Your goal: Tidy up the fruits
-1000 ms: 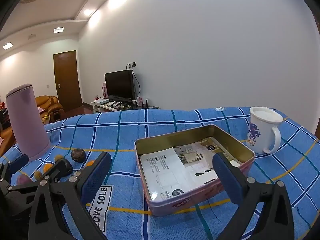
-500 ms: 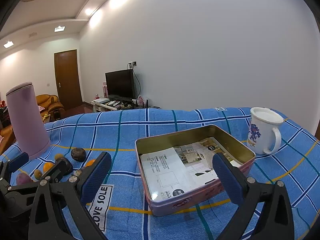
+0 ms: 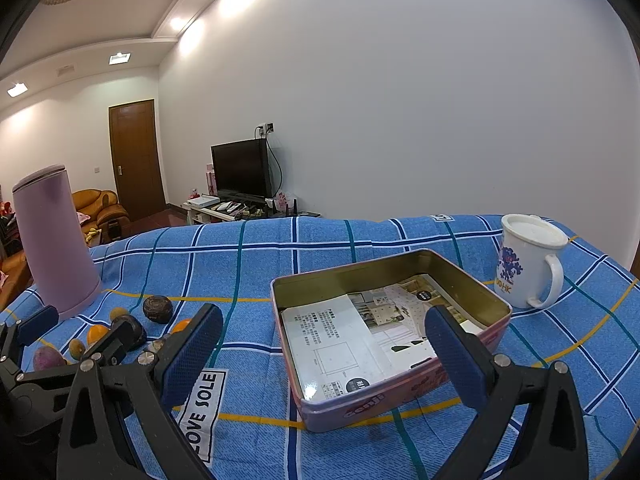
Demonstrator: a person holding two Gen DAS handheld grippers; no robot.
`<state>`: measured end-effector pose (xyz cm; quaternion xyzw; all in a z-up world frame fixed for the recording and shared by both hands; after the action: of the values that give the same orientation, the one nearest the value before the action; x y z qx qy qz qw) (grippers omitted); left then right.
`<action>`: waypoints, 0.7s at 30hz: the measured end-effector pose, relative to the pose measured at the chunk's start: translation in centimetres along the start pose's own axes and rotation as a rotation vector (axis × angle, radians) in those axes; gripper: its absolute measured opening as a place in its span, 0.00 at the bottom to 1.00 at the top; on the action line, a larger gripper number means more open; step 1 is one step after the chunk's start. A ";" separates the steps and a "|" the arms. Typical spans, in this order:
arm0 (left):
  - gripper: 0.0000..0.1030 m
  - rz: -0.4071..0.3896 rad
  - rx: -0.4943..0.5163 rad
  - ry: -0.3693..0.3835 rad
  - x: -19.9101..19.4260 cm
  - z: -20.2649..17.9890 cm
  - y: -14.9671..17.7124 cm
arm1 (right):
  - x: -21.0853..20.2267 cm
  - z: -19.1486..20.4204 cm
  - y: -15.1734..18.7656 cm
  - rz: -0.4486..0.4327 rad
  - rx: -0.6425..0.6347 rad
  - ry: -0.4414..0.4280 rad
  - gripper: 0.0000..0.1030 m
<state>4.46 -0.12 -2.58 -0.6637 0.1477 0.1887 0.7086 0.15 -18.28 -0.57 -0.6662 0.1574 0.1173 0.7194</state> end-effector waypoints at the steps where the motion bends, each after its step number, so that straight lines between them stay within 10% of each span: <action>1: 1.00 0.000 0.000 0.000 0.0 0.0 0.0 | 0.0 0.0 0.0 0.001 -0.001 0.000 0.99; 21: 1.00 -0.001 0.000 0.001 0.0 0.0 0.0 | 0.0 0.0 0.0 -0.002 0.000 -0.001 0.99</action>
<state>4.44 -0.08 -2.59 -0.6637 0.1476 0.1881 0.7088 0.17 -18.24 -0.62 -0.6662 0.1564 0.1171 0.7197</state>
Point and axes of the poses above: each gripper's, at about its wrist camera, not at the fingertips, and x roughly the way its jaws point, z to its left, y to its underside, the point moved 5 cm from there along x, roughly the way its jaws point, and after that the axes turned 6 degrees about -y, right-handed, at the moved point
